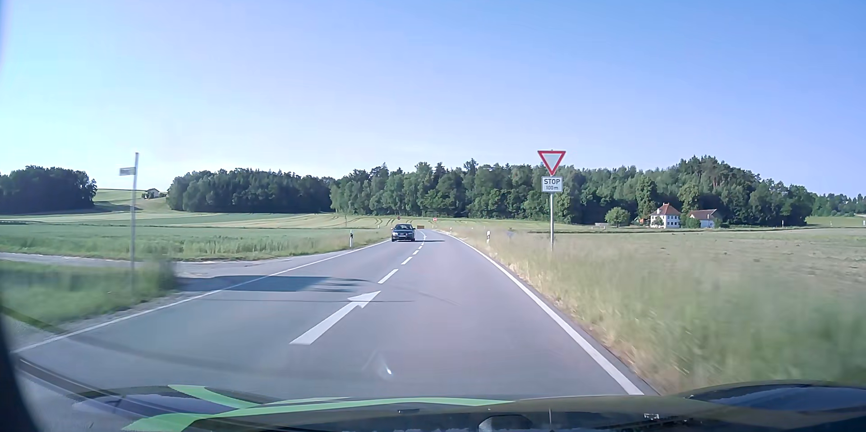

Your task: Follow the waypoints while adhering to traffic rules and regulations

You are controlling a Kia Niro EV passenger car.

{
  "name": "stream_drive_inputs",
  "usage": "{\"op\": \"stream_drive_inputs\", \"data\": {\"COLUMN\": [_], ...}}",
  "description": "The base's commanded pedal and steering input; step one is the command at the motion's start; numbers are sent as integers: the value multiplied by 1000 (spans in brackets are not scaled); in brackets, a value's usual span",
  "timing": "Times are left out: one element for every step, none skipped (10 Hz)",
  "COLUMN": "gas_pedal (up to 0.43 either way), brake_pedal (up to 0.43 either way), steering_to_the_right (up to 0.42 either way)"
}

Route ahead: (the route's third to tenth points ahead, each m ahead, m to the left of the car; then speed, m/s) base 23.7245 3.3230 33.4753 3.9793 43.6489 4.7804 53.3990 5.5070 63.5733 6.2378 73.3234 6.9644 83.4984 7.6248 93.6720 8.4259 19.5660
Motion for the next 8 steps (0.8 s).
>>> {"op": "stream_drive_inputs", "data": {"gas_pedal": [67, 67, 67, 67, 67, 39, 28, 28], "brake_pedal": [0, 0, 0, 0, 0, 0, 0, 0], "steering_to_the_right": [-12, -11, -10, -9, -7, -6, -6, -6]}}
